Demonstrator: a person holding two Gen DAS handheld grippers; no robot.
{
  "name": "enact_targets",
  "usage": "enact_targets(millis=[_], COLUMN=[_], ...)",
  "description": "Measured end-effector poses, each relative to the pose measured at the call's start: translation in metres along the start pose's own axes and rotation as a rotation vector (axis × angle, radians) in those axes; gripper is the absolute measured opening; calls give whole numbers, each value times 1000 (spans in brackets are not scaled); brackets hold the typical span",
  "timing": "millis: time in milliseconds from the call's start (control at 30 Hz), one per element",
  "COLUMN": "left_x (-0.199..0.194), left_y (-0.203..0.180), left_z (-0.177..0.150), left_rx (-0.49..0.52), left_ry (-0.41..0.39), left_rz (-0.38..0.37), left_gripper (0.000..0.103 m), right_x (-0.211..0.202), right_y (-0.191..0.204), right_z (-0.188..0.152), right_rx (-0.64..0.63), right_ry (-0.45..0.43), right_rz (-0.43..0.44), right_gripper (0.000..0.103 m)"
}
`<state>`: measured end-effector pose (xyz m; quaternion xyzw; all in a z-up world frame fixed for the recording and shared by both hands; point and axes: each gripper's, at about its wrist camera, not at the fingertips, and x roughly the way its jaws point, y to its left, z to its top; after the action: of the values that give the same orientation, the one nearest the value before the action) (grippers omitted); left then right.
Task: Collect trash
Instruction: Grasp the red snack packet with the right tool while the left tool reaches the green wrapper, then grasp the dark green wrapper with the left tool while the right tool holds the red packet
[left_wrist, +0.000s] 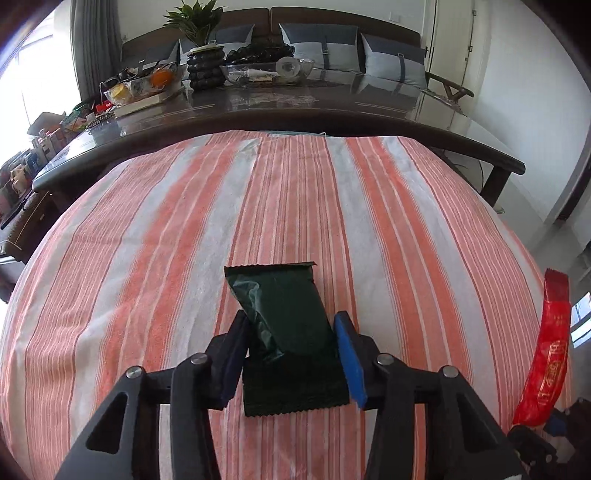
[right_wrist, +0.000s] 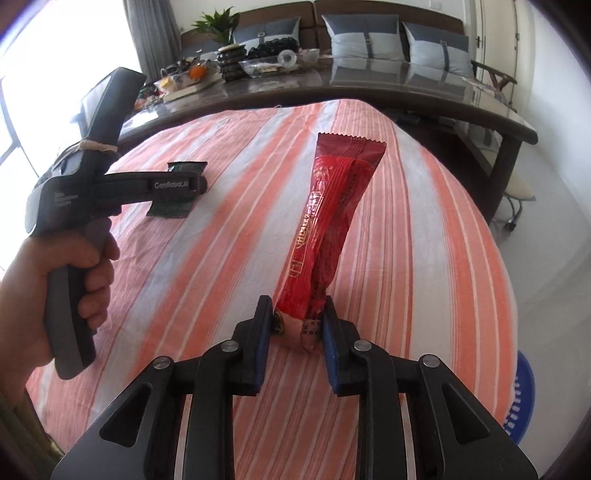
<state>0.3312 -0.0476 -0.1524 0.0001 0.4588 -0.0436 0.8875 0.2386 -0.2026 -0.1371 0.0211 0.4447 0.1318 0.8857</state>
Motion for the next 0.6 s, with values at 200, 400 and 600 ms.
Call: enact_targets(millis=[200,400,600], left_x=[-49,-69,-64], left_y=[19,27,20], left_z=[-56,-92,-99], left_rx=[121,98,117], left_ry=[61,9,-9], left_rz=[-155,-129,-26], left_gripper=[48,69,88], right_x=[-22,-5,-1], right_y=[12,15,29], right_z=[-3,-16,-25], right_rx=[-103,-96,-114], right_ry=[34,35,-17], right_rz=[82,55,16], right_gripper=[25,35,67])
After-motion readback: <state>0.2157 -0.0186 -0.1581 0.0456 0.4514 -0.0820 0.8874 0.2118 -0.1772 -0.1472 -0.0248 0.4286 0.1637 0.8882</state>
